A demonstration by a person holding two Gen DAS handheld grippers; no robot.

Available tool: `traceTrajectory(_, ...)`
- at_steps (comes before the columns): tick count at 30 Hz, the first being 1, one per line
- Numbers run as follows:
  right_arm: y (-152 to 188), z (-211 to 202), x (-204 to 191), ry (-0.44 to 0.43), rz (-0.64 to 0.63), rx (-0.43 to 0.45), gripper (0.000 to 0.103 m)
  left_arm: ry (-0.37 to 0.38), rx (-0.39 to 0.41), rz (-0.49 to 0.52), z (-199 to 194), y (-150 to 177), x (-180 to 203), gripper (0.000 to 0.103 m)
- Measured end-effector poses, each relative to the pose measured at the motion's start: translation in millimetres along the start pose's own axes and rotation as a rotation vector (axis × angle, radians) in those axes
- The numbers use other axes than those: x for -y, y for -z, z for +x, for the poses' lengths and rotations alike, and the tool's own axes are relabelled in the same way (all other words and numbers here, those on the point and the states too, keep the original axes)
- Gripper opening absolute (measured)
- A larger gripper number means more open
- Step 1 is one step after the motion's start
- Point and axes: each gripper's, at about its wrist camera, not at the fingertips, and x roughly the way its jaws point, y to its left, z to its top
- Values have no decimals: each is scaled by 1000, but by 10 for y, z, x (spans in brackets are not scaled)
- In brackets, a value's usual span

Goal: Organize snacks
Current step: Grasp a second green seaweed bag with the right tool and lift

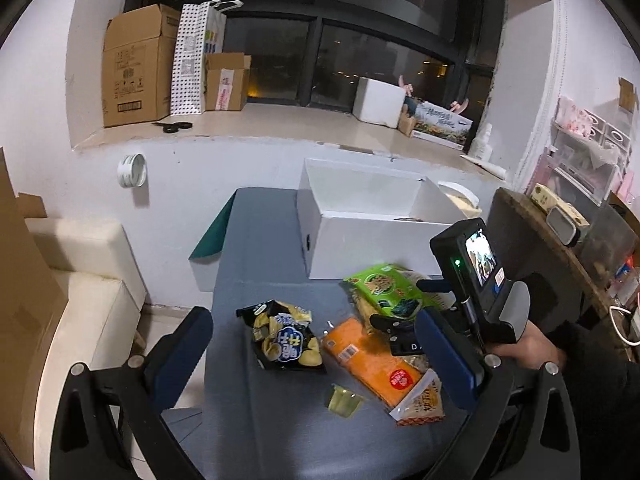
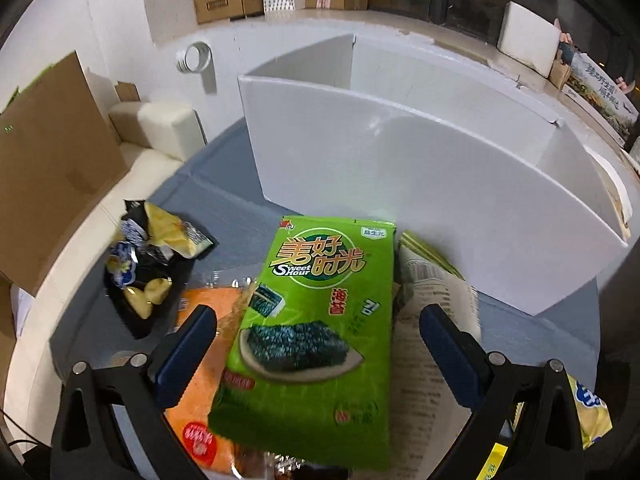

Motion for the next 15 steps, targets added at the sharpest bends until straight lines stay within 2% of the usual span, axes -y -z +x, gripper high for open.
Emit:
traceTrajectory(2, 8, 44, -23, -5, -11, -11, 88, 2, -3, -13, 11, 14, -30, 103)
traceTrajectory(3, 19, 50, -21, -18, -6, -9, 76, 2, -5, -16, 15, 20, -35, 103)
traceTrajectory(9, 61, -33, 4, -28, 4, 16, 74, -22, -32, -23, 80, 46, -63, 103)
traceTrajectory(15, 111, -421, 61, -63, 31, 99, 74, -73, -107, -4, 362, 129, -65, 103)
